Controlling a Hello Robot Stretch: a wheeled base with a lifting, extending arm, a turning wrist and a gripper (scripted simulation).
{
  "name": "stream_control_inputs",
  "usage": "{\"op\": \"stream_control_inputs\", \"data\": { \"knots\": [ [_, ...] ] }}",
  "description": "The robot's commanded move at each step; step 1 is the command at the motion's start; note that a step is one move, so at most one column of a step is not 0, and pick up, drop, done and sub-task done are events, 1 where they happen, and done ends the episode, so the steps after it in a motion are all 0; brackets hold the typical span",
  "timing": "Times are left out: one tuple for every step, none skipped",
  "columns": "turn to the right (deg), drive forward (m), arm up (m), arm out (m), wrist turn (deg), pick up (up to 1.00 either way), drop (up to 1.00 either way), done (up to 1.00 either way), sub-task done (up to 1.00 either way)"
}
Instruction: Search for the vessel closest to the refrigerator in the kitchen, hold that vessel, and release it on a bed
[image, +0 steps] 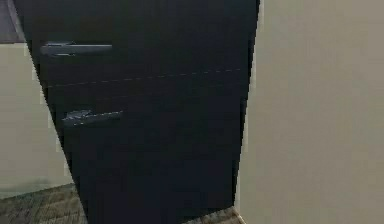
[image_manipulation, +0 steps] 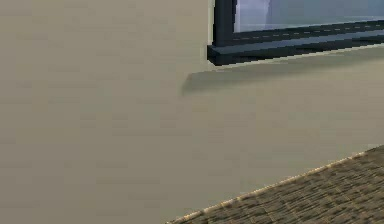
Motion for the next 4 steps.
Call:
{"op": "stream_control_inputs", "data": {
  "knots": [
    [0.0,0.25,0.00,0.00,0.0,0.00,0.00,0.00,0.00],
    [45.0,0.00,0.00,0.00,0.0,0.00,0.00,0.00,0.00],
    [45.0,0.00,0.00,0.00,0.0,0.00,0.00,0.00,0.00],
    [45.0,0.00,0.00,0.00,0.0,0.00,0.00,0.00,0.00]
  ]
}}
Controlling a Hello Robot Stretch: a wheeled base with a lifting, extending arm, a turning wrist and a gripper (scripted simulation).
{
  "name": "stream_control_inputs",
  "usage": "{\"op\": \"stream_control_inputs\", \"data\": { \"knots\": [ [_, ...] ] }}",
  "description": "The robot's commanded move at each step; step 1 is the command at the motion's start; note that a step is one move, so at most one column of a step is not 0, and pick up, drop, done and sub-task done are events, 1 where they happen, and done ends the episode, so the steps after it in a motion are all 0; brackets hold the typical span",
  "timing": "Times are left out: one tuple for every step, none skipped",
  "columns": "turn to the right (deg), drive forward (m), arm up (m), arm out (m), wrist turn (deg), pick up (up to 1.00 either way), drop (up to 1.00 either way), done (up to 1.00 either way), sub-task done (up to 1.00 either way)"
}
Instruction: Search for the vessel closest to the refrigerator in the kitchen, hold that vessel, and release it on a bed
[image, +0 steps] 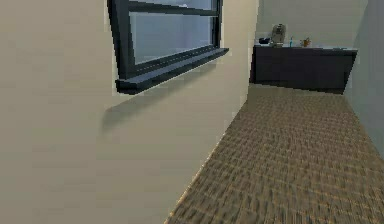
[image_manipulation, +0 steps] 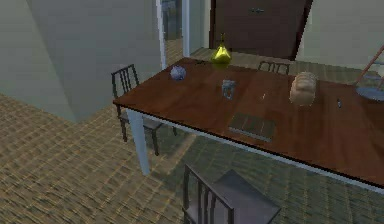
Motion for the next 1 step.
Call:
{"op": "stream_control_inputs", "data": {
  "knots": [
    [24.0,0.00,0.00,0.00,0.0,0.00,0.00,0.00,0.00]
  ]
}}
